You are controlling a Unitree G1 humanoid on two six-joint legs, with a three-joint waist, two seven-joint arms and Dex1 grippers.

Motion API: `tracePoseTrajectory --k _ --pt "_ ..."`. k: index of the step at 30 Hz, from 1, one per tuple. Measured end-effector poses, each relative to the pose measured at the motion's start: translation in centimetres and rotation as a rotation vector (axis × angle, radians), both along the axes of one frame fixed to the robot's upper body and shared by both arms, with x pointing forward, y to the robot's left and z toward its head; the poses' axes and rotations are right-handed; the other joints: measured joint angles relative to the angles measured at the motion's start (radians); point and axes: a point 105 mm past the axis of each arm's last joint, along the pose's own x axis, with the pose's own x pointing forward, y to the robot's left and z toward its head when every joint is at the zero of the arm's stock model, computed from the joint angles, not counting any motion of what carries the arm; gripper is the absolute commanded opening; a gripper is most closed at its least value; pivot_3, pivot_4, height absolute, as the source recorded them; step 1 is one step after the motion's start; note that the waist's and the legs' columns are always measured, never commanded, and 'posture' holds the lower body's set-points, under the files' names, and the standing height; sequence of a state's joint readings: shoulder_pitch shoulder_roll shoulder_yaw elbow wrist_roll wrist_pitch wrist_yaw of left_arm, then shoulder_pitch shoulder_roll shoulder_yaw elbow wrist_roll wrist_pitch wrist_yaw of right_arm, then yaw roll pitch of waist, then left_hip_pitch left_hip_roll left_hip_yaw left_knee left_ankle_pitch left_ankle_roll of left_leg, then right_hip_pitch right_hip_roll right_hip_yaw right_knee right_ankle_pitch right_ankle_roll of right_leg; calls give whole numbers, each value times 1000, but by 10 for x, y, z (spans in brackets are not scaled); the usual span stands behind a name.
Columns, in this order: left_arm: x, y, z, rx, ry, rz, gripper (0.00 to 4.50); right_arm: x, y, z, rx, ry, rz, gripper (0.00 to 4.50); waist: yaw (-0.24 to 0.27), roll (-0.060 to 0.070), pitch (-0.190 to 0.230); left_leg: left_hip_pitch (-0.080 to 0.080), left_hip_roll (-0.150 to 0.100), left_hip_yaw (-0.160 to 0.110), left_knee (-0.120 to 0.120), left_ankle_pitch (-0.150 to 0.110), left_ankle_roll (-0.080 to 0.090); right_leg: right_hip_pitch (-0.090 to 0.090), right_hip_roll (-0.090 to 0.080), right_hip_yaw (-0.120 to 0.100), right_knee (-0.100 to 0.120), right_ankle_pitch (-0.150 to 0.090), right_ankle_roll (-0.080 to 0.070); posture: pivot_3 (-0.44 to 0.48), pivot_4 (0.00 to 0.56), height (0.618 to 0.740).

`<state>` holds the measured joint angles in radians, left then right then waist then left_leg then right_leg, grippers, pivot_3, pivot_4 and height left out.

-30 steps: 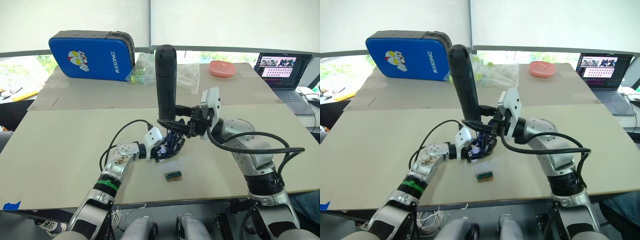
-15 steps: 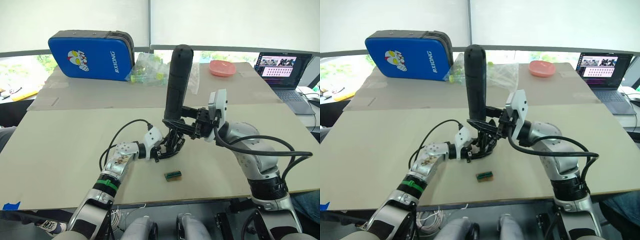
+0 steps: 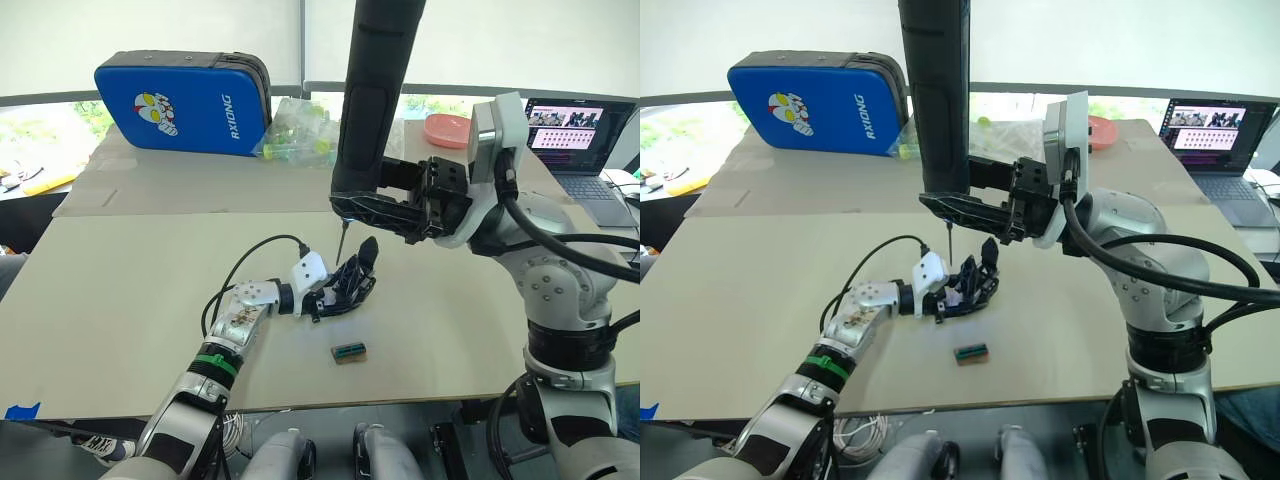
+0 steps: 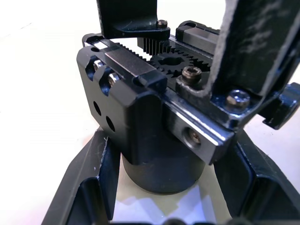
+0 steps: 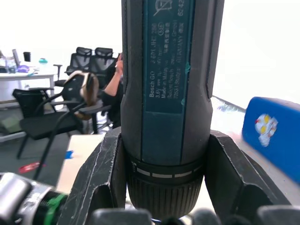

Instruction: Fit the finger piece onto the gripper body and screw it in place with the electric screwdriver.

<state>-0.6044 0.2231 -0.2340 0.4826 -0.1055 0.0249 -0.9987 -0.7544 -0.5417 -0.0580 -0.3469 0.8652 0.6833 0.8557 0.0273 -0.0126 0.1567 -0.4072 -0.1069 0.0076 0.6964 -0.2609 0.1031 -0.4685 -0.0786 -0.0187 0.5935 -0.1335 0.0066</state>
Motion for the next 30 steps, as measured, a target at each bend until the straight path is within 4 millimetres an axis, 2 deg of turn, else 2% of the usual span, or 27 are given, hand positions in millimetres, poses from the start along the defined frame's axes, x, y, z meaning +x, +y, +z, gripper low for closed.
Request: tracePoseTrajectory --k 1,2,3,5,6,8,11,14,16,19,24,26,28,29,30 --pt "0 3 -1 10 8 4 3751 1 -2 0 -4 21 -6 1897 -2 0 0 0 0 0 0 -4 7 0 0 0 0 0 0 0 150 740" --pt "0 8 -2 25 11 10 4253 1 -6 0 -5 44 -12 1897 -3 0 0 0 0 0 0 -4 7 0 0 0 1 0 0 0 150 740" --pt "-2 16 -2 42 -2 14 4500 1 -13 -1 -8 67 -27 1897 -4 0 0 0 1 0 0 -4 7 -1 0 0 1 0 0 0 150 740" --pt "-7 37 2 69 -16 41 4500 6 -32 -7 -1 127 -100 1897 -5 0 0 0 1 0 -2 -4 6 -2 1 1 1 0 0 0 150 740" --pt "-13 50 7 68 -16 60 4500 12 -47 -13 4 194 -167 1897 -7 0 0 -1 1 0 -2 0 0 -3 1 1 1 0 0 0 150 740" --pt "-24 65 20 49 -24 76 4500 21 -71 -25 -11 322 -263 1897 -9 0 0 -3 1 0 -3 1 -1 -4 0 1 0 0 0 0 150 740" --pt "-43 87 51 9 -42 99 4500 28 -109 -58 -89 584 -390 1897 -6 0 0 -4 1 0 -3 0 0 -5 0 3 -1 0 -1 0 150 740" --pt "-64 104 90 -20 -71 98 4500 34 -146 -100 -157 861 -543 1897 -6 0 0 -4 1 1 -2 -1 1 -4 0 3 -1 -1 -1 0 150 740" --pt "-78 113 105 13 -78 85 4500 35 -168 -127 -210 999 -635 1897 -8 1 1 -3 1 2 -1 -1 2 -3 0 3 -1 -1 -1 0 150 740" --pt "-86 130 108 70 -74 108 4500 32 -182 -156 -273 1136 -675 1897 -12 5 2 -1 1 3 -2 2 -3 -2 1 3 0 -1 -1 0 150 740" --pt "-89 133 110 89 -75 92 4500 42 -192 -185 -392 1165 -763 1897 -16 5 2 2 2 3 -2 -1 4 1 1 2 0 -1 -1 0 150 740" --pt "-88 134 111 94 -89 91 4500 45 -193 -194 -423 1153 -775 2929 -15 5 2 4 2 3 -2 -1 4 3 1 2 0 -1 -1 0 150 740" --pt "-88 133 111 94 -89 88 4500 48 -194 -193 -436 1112 -778 3232 -15 4 2 6 2 3 -1 1 0 7 1 2 -1 -1 0 0 150 740" --pt "-88 133 110 95 -81 87 4500 49 -195 -193 -445 1083 -779 3887 -15 4 2 8 2 3 -1 1 0 9 1 2 -3 -1 0 0 150 740" --pt "-89 134 108 102 -61 91 4500 50 -195 -193 -447 1060 -780 4183 -15 4 2 8 2 3 -1 1 0 10 1 2 -3 -1 1 0 150 740"
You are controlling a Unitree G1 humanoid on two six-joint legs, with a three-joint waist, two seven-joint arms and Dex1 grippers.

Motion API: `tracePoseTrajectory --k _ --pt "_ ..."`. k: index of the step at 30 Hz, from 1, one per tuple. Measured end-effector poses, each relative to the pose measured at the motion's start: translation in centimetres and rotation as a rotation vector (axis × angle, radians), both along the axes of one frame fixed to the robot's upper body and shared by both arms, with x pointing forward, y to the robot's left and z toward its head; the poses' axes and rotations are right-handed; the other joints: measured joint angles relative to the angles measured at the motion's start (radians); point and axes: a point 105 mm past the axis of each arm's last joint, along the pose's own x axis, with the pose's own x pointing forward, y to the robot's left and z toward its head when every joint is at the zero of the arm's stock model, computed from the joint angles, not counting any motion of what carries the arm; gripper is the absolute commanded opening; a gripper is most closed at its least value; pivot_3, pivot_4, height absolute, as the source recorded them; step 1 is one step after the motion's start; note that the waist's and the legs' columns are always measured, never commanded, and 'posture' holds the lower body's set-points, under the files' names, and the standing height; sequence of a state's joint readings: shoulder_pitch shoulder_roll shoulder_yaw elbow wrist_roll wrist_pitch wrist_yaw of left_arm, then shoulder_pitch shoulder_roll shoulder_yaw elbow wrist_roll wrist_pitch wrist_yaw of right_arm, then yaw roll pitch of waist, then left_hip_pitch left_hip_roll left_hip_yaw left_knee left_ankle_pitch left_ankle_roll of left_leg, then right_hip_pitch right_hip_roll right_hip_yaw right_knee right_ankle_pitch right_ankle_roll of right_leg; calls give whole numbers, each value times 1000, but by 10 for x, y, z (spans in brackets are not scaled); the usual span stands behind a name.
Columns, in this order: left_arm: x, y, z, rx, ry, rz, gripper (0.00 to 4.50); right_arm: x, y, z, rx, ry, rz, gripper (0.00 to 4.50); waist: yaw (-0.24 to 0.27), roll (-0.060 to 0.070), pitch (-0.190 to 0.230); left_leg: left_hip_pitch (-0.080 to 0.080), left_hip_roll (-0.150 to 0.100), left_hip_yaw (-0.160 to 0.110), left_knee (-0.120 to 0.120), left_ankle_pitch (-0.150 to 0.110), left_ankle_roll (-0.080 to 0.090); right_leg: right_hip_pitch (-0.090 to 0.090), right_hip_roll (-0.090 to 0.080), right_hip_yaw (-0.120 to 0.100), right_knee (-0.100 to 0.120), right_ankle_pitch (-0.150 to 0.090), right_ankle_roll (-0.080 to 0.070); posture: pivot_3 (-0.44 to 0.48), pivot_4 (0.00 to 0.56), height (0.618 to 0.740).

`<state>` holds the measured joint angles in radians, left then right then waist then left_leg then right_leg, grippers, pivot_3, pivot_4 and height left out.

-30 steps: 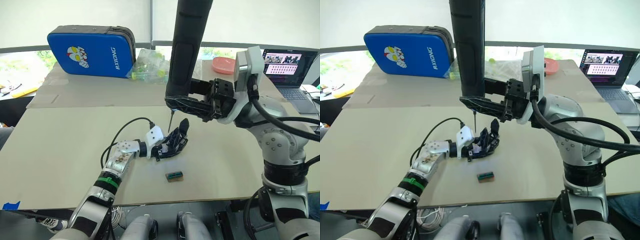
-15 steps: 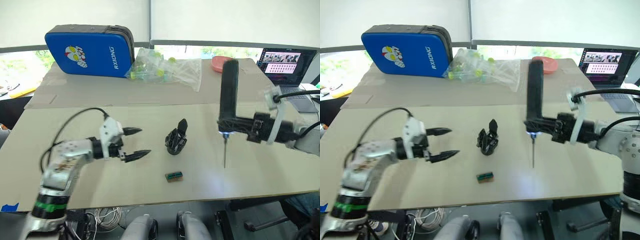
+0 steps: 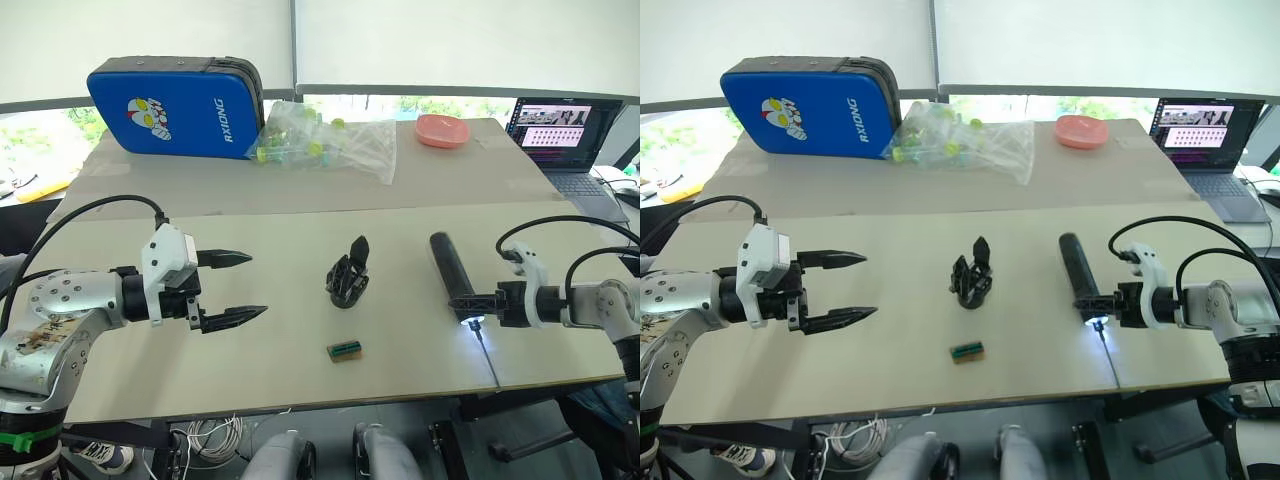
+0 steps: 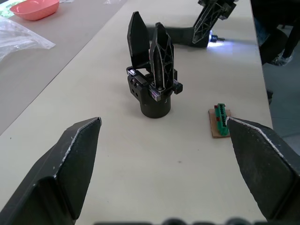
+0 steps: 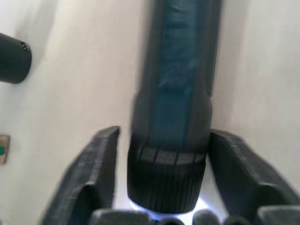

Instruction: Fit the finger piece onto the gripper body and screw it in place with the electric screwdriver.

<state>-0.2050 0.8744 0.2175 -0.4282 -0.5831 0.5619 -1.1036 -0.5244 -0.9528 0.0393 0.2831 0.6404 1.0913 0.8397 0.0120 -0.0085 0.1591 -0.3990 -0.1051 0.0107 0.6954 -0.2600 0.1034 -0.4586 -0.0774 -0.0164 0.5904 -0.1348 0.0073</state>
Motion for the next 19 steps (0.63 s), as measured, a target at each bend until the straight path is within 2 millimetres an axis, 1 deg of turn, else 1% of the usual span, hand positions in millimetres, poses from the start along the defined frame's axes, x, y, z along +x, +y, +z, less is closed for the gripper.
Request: tracePoseTrajectory --k 1,3,4,5,6,7,9,10,11,12,14,16,19 --pt "-1 4 -5 11 45 11 4500 0 0 2 -4 -36 6 4491 0 0 0 0 0 0 0 0 0 0 0 0 0 0 0 0 150 740" --pt "-5 11 -17 12 133 30 4500 -2 -3 4 -11 -91 8 4491 2 0 0 0 -1 0 0 0 0 -1 0 0 1 -1 2 0 150 740" --pt "-6 14 -22 -8 179 44 4500 -6 -3 8 -17 -123 35 4491 6 1 1 0 -1 0 0 0 0 -2 0 0 3 -2 3 0 150 740" --pt "-6 19 -25 -21 213 63 4500 -10 -2 12 -20 -145 67 4491 7 1 1 0 -1 0 -1 0 -1 -3 0 0 3 -2 3 0 150 740" --pt "-7 23 -26 -34 244 75 4500 -16 -1 22 -16 -178 109 4491 7 1 1 -1 0 -1 -1 0 -1 -4 0 0 3 -2 3 0 150 740" --pt "-10 28 -25 -27 269 79 4500 -20 -1 32 -15 -211 143 4491 6 1 2 -2 0 -1 -1 1 -2 -5 0 0 3 -2 3 0 150 740" --pt "-20 41 -16 -16 309 80 4500 -25 -9 60 -52 -327 212 4491 3 2 2 -2 0 -1 -2 1 -2 -5 0 0 3 -2 2 0 150 740" --pt "-26 49 -9 -7 324 85 4500 -28 -16 75 -101 -390 249 4491 1 3 3 -1 0 -1 -2 1 -2 -4 0 0 3 -3 3 0 150 740" --pt "-31 55 -4 5 329 84 4500 -32 -23 87 -149 -436 289 4491 0 4 4 0 0 0 -2 1 -2 -4 0 -1 3 -6 7 0 150 740" --pt "-36 61 -1 21 333 86 4500 -35 -30 98 -187 -474 327 4491 -1 5 4 1 0 0 -3 1 -2 -2 0 -1 2 -7 8 0 150 740" --pt "-41 73 2 42 332 110 4500 -40 -46 114 -229 -513 360 4491 -1 6 5 4 0 0 -3 0 -2 1 0 0 1 -9 9 0 150 740" --pt "-42 83 3 40 323 142 4500 -42 -60 121 -245 -535 357 4491 -1 6 5 4 0 0 -3 -4 5 1 -1 0 2 -11 5 0 150 740" --pt "-43 87 5 34 307 151 4500 -43 -73 119 -252 -539 352 4491 0 6 6 7 1 0 -3 -4 5 2 -2 0 3 -12 4 0 150 740"
